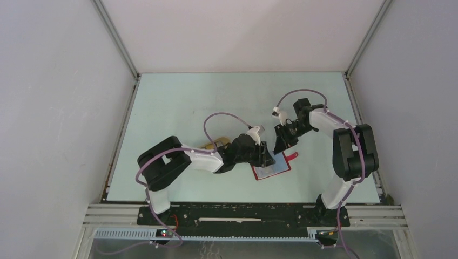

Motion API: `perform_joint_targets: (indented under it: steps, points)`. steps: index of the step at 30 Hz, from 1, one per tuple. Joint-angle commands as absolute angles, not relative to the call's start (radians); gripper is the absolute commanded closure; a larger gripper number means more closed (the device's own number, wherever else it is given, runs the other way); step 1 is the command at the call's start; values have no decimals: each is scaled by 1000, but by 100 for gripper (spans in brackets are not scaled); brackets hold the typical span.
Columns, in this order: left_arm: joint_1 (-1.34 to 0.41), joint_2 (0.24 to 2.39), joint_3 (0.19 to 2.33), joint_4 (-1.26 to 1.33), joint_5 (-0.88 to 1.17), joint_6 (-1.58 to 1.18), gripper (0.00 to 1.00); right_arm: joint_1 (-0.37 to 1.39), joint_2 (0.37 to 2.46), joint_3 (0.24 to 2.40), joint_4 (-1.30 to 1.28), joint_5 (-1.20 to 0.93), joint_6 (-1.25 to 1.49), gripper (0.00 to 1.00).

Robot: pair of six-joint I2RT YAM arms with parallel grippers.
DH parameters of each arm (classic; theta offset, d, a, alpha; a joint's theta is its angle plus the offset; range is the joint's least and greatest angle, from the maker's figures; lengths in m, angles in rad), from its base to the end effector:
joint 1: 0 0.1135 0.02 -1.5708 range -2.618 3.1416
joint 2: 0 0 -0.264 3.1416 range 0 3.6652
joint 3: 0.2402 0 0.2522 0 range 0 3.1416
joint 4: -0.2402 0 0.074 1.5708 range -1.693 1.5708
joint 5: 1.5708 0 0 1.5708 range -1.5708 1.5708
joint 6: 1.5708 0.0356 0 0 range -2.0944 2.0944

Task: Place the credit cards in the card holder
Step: Open the card holder at the center of the board.

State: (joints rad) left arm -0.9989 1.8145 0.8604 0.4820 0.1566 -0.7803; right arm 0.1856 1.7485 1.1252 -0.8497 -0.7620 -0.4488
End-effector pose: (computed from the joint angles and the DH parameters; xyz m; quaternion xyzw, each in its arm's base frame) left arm 0.1964 -0.3154 0.1549 0.1334 0.8407 -0.4464 0.2760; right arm 0.3005 0.0814 0.1798 -0.3065 0.8753 0.3622 0.0937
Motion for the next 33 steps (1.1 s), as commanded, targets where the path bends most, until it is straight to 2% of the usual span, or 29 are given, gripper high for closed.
perform_joint_targets:
  steps: [1,15,21,33]
  points:
    - [-990,1836,918,467,136,-748,56,166,1729,1140,-876,-815,-475,65]
    - [-975,1865,951,466,143,-739,57,150,1700,1140,-908,-841,-521,49]
    - [-968,1873,947,475,160,-744,66,129,1714,1138,-904,-844,-497,48]
    - [-968,1882,950,477,174,-742,68,197,1744,1120,-711,-716,-287,54]
